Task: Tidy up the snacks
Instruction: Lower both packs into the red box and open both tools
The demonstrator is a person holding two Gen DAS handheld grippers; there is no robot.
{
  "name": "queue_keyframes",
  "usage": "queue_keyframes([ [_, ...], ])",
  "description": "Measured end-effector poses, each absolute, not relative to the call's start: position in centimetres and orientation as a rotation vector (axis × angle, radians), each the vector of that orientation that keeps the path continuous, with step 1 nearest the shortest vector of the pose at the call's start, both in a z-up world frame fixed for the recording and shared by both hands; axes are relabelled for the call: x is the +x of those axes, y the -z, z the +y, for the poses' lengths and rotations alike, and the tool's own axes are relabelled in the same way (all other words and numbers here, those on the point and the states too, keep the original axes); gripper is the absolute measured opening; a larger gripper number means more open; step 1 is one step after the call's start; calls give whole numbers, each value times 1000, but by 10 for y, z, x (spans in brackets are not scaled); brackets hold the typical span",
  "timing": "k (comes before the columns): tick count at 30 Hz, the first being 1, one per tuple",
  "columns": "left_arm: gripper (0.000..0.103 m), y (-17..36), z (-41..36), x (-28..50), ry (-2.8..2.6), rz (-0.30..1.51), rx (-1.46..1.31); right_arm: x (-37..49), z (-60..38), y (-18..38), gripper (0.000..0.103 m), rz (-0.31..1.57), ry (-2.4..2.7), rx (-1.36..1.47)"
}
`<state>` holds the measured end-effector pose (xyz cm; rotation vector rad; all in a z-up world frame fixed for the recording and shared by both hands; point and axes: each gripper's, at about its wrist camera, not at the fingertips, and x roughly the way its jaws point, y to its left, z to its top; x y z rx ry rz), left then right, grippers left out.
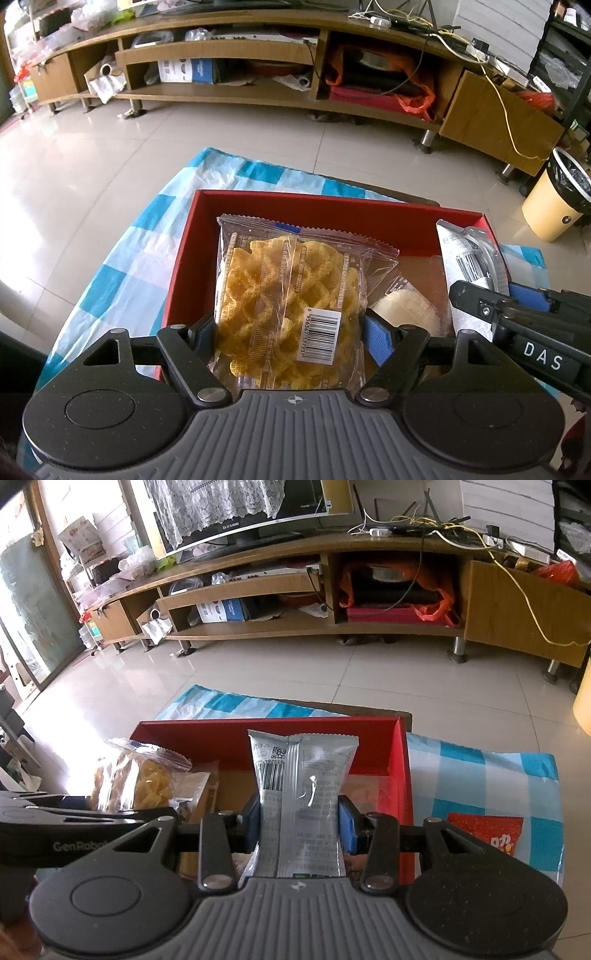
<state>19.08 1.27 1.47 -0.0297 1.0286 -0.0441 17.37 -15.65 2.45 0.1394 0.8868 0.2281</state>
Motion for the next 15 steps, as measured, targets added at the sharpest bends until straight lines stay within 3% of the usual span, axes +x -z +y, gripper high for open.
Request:
queue_keyframes([
  [15,82,-1,10,202,35,1048,-28,189,-153,-9,42,923,-219,130],
])
